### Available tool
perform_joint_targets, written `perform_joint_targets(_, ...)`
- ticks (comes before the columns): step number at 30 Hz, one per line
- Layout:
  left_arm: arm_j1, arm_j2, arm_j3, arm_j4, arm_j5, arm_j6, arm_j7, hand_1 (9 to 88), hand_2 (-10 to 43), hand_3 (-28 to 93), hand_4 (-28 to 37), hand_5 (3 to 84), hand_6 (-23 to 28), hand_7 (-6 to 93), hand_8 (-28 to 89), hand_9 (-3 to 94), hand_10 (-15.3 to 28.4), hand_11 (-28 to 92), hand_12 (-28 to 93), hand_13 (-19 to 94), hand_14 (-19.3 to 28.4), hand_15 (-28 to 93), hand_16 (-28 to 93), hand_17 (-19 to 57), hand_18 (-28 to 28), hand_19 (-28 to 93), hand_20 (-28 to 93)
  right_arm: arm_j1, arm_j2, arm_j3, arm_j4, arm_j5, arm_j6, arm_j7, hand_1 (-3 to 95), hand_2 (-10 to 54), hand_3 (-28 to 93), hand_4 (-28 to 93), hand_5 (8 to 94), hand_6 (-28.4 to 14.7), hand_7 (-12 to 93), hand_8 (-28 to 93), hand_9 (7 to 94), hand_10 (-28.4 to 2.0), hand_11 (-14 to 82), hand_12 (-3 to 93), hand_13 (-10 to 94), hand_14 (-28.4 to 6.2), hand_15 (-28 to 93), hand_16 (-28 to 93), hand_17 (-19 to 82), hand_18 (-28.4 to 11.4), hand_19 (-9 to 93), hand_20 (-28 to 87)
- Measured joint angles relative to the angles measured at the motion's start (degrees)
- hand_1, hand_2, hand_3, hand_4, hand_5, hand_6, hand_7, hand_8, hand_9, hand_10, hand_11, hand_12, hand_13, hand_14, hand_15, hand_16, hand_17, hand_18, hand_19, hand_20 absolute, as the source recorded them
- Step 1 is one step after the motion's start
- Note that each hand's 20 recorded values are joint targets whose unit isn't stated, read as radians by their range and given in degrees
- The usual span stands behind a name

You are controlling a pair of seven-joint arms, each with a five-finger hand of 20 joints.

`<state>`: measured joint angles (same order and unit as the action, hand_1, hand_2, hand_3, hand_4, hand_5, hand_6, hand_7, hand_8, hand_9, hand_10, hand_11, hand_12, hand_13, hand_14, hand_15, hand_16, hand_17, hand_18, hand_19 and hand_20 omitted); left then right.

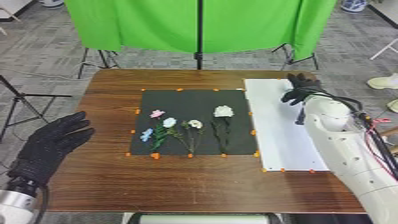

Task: Arrange flowers

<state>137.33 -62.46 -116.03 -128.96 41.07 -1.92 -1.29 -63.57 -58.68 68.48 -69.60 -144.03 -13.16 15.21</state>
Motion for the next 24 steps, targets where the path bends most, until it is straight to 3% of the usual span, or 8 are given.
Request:
perform_joint_targets(2,-0.05,0.0,0.13,0.01,-0.02,0.0,0.03,28.5,5.2,70,-25.3,41.9,5.2,19.7,-10,36.7,12.3,27,15,29,16.0,43,-4,-5.5,22.7,53,0,0.11,-0.68,-0.12,0.35,-0.33,0.0,1.17,27.2,-7.0,87,-28,23.5,-5.5,27,-19,26.5,-10.8,25.8,18.5,44,-6.2,48,10,15,-17.8,64,20)
perform_joint_targets(5,0.02,0.04,0.13,0.01,-0.06,0.05,0.28,28.4,5.1,70,-25.3,42.0,5.2,19.7,-10,36.9,12.3,27,16,29,16.0,43,-4,-5.5,22.7,53,0,0.19,-0.89,-1.16,0.34,-0.48,0.33,2.16,34.0,-3.5,89,-28,27.7,-4.9,41,-26,29.8,-11.2,42.1,18.3,47,-4.6,56,9,19,-15.9,70,20)
perform_joint_targets(10,0.21,0.25,0.12,0.0,-0.11,0.5,0.81,28.4,5.1,70,-25.2,42.1,5.3,19.7,-10,37.2,12.4,28,16,29,16.0,43,-4,-5.5,22.6,53,0,0.43,-0.88,-3.05,0.74,-0.45,2.95,3.42,40.1,-4.3,84,-28,34.7,-3.7,44,-28,36.7,-10.4,50.5,18.2,55,-1.8,58,18,24,-14.7,77,23)
perform_joint_targets(13,0.2,0.27,0.1,0.0,-0.11,0.53,0.81,28.5,5.1,70,-25.3,42.1,5.3,19.6,-10,37.3,12.4,28,16,29,15.9,42,-4,-5.5,22.6,53,0,0.43,-1.02,-3.1,1.11,-0.54,3.23,3.62,43.4,-6.4,82,-28,40.9,-2.6,45,-28,43.7,-9.0,50.6,20.0,61,-0.8,57,22,28,-14.9,80,25)
perform_joint_targets(16,0.15,0.28,0.11,0.01,-0.12,0.53,0.75,28.6,5.2,70,-25.3,42.2,5.3,19.5,-10,37.3,12.4,28,15,29,16.0,42,-4,-5.5,22.6,53,0,0.42,-1.05,-3.06,1.2,-1.29,3.16,3.6,48.0,-7.8,79,-28,47.7,-1.8,52,-22,56.1,-5.4,38.9,33.3,69,0.6,53,28,32,-14.7,81,28)
perform_joint_targets(19,0.15,0.28,0.11,0.01,-0.14,0.53,0.67,28.6,5.2,70,-25.3,42.2,5.3,19.6,-10,37.3,12.4,28,15,29,16.0,42,-4,-5.5,22.7,53,0,0.41,-1.06,-3.13,1.21,-3.14,3.59,3.51,52.4,-7.5,78,-28,56.6,-1.4,60,-19,67.7,-4.1,34.6,39.3,76,1.2,50,30,36,-14.9,82,32)
perform_joint_targets(24,0.11,0.51,0.14,0.04,-0.2,0.52,0.45,28.7,5.4,70,-25.3,42.2,5.3,19.5,-10,37.3,12.4,27,15,29,16.0,43,-4,-5.5,22.7,53,0,-0.34,-0.83,-3.62,0.98,-3.27,6.95,3.45,53.5,-8.1,80,-28,62.1,-0.9,60,-17,74.9,-3.7,32.5,42.7,80,-0.3,53,29,38,-15.3,84,34)
